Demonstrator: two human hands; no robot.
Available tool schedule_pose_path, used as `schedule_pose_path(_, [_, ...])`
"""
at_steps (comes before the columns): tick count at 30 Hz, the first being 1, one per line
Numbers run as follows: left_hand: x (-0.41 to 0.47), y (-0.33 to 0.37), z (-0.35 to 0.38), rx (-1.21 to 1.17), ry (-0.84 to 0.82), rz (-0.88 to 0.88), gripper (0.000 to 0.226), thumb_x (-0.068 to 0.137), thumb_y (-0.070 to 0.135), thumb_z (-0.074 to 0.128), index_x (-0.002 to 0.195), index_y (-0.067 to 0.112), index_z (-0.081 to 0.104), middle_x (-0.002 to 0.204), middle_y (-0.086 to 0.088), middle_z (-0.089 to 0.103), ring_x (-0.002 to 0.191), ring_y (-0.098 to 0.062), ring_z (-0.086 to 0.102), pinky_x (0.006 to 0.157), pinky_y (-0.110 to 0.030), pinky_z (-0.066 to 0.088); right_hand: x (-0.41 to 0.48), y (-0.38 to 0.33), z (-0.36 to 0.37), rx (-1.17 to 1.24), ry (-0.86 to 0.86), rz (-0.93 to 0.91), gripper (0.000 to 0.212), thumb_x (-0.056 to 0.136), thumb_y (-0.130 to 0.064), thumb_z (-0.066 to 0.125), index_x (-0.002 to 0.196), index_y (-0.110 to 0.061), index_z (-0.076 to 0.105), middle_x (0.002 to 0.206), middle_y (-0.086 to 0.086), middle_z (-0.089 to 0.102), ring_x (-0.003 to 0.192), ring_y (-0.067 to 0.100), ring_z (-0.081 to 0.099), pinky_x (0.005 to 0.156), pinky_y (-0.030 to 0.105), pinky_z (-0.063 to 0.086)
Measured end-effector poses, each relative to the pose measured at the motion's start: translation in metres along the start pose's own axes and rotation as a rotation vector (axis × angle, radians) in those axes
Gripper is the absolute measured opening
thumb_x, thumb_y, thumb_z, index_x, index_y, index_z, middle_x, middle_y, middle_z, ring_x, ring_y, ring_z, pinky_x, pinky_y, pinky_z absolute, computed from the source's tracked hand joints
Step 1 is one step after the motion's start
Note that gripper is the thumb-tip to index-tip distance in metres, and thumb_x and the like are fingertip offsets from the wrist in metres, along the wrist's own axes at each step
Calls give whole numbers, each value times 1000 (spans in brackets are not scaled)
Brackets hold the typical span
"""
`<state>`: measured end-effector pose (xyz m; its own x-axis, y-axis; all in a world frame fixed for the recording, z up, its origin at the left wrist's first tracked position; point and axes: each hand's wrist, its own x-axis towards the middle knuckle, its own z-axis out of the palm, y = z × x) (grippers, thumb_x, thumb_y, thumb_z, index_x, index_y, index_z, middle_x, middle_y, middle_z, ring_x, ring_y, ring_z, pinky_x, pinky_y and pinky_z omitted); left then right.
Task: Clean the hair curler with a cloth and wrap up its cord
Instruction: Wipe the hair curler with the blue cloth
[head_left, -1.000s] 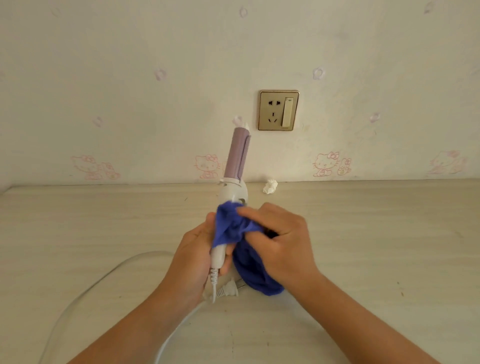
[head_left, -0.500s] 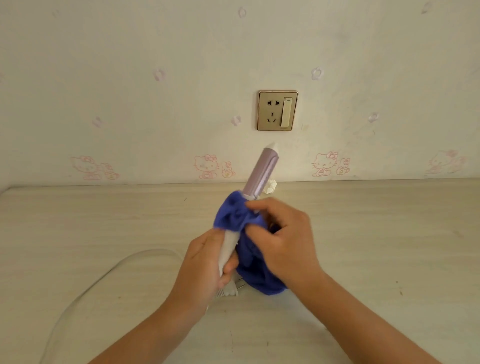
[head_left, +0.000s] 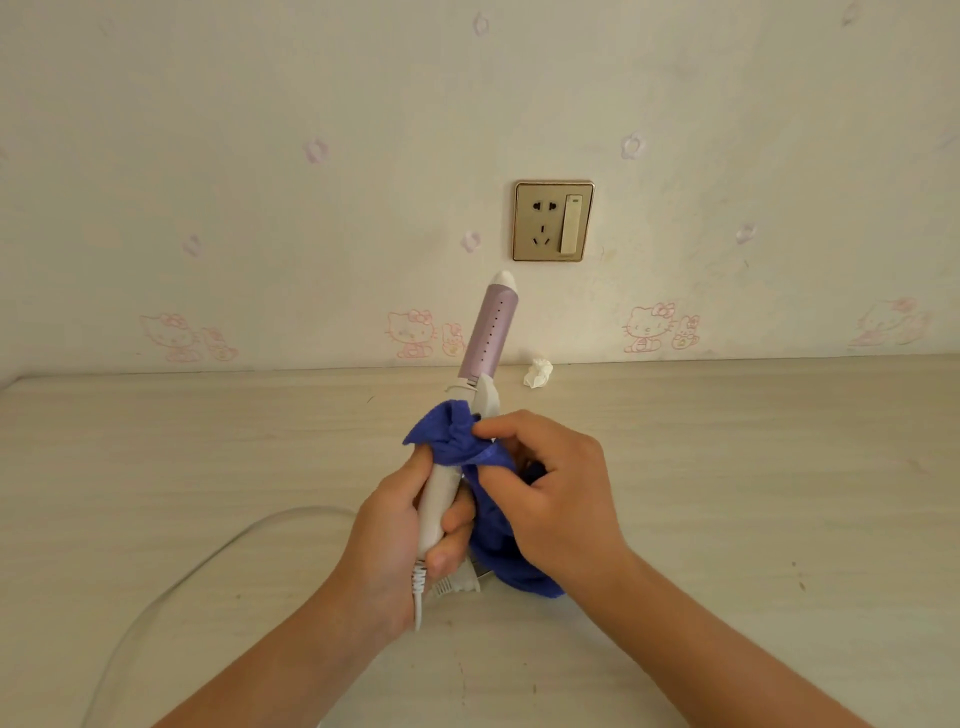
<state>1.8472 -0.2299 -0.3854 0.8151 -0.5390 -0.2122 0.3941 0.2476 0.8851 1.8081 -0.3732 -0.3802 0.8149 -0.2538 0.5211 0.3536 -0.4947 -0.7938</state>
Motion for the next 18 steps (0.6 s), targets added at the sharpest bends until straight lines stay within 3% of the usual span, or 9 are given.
schedule_pose_path(2, [1, 3, 0, 24, 28, 20, 55, 104, 44, 42, 63, 11, 60, 53, -8, 41, 31, -15, 30, 36, -24, 22, -1, -1, -1, 49, -23, -31, 30, 79, -20, 60, 104, -32, 72, 82, -12, 72, 72, 10, 69, 70, 23, 55])
schedule_pose_path(4, [3, 8, 0, -99, 25, 28, 44, 100, 38, 48, 71, 10, 65, 50, -6, 44, 29, -13, 35, 32, -19, 31, -3, -2, 3, 116, -126, -80, 28, 81, -7, 66, 102, -22, 78, 82, -11, 70, 74, 10, 71, 74, 30, 56])
schedule_pose_path(6, [2, 12, 1, -320, -7, -21, 41, 99, 43, 50, 92, 8, 70, 53, -8, 52, 33, -15, 50, 34, -20, 43, -7, -3, 7, 135, -214, -141, 27, 81, 4, 69, 100, -11, 80, 82, -18, 62, 73, 0, 69, 70, 16, 52])
schedule_pose_path(8, [1, 11, 2, -452, -37, -68, 55, 101, 56, 43, 108, 9, 72, 60, -11, 61, 40, -17, 59, 39, -23, 52, -8, -5, 8, 193, -281, -116, 24, 84, 4, 68, 99, -12, 78, 88, -18, 55, 74, -4, 70, 69, 11, 52])
schedule_pose_path(10, [0, 10, 2, -432, -56, -63, 58, 104, 53, 41, 95, 8, 76, 53, -10, 59, 32, -16, 54, 34, -23, 49, -7, -4, 7, 93, -263, -87, 24, 84, -15, 69, 102, -30, 74, 97, -18, 53, 76, 5, 68, 71, 19, 54])
schedule_pose_path(13, [2, 5, 1, -272, -23, -7, 58, 106, 34, 40, 64, 8, 70, 43, -6, 46, 25, -12, 42, 29, -19, 37, -6, -1, 9, -48, -199, -88, 24, 78, -32, 69, 101, -42, 64, 99, -24, 52, 77, 6, 57, 67, 14, 42])
schedule_pose_path(16, [1, 5, -3, -211, -56, -35, 43, 93, 30, 46, 60, 6, 59, 45, -8, 40, 23, -13, 34, 28, -17, 28, -8, -2, 12, -4, -81, -101, 16, 82, -29, 66, 96, -37, 63, 88, -21, 58, 75, 7, 58, 67, 14, 41])
schedule_pose_path(18, [-2, 2, -3, -202, -117, -63, 48, 101, 37, 42, 69, 5, 59, 45, -8, 41, 23, -13, 34, 28, -18, 29, -7, -2, 8, 38, 36, -106, 14, 84, -25, 65, 94, -34, 65, 84, -18, 62, 71, 10, 60, 64, 15, 43])
